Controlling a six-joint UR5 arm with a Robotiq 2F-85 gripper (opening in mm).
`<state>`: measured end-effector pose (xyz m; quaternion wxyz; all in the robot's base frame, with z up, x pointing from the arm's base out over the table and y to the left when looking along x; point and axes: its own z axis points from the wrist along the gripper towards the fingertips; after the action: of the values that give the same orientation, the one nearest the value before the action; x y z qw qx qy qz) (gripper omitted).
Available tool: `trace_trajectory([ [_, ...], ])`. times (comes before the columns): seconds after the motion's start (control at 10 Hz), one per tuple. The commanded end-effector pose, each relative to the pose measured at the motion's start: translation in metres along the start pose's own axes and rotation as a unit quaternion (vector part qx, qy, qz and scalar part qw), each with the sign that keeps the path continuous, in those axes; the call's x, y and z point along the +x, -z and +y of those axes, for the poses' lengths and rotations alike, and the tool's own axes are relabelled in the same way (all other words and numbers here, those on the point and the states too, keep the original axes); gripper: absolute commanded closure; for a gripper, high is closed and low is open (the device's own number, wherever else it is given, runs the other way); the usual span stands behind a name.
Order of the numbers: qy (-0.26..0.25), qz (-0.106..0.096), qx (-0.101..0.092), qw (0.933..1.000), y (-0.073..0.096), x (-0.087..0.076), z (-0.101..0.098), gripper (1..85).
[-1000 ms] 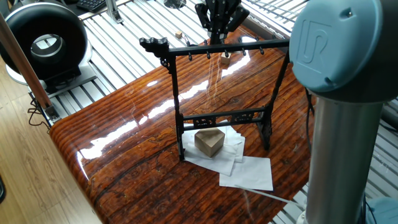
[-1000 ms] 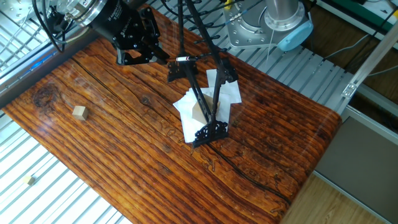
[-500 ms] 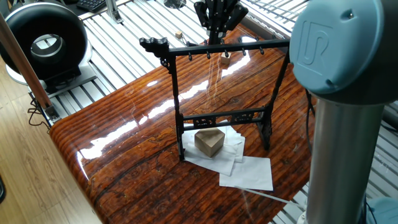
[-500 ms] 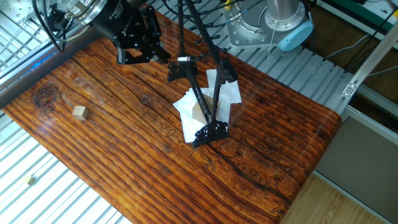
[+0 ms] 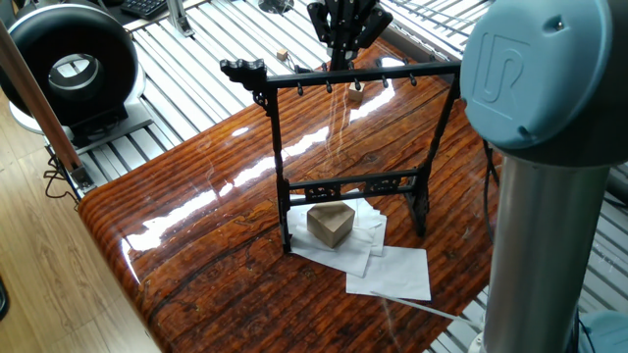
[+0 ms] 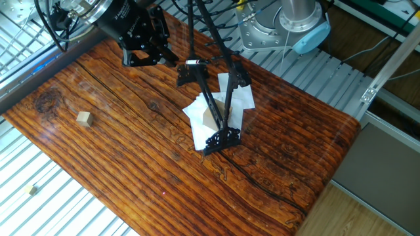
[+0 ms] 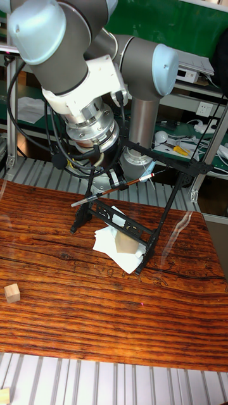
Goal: Place the brush on the pen rack
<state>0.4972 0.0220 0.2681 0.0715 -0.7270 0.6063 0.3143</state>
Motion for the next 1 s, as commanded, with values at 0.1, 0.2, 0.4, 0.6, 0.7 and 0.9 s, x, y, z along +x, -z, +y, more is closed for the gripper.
trace_trajectory([
  [0.1, -0.006, -0.008, 0.008, 0.9999, 0.0008, -0.0043, 0.0020, 84.7],
  [0.2, -0.011, -0.010, 0.010, 0.9998, 0.0007, -0.0071, 0.0029, 84.7],
  [0.4, -0.016, -0.008, 0.010, 0.9998, 0.0012, -0.0077, 0.0047, 84.7],
  [0.6, -0.021, -0.005, 0.012, 0.9997, 0.0011, -0.0069, 0.0052, 84.7],
  [0.7, -0.024, -0.003, 0.013, 0.9996, 0.0011, -0.0054, 0.0060, 84.7],
  [0.9, -0.026, -0.002, 0.016, 0.9995, 0.0012, -0.0025, 0.0031, 84.7],
])
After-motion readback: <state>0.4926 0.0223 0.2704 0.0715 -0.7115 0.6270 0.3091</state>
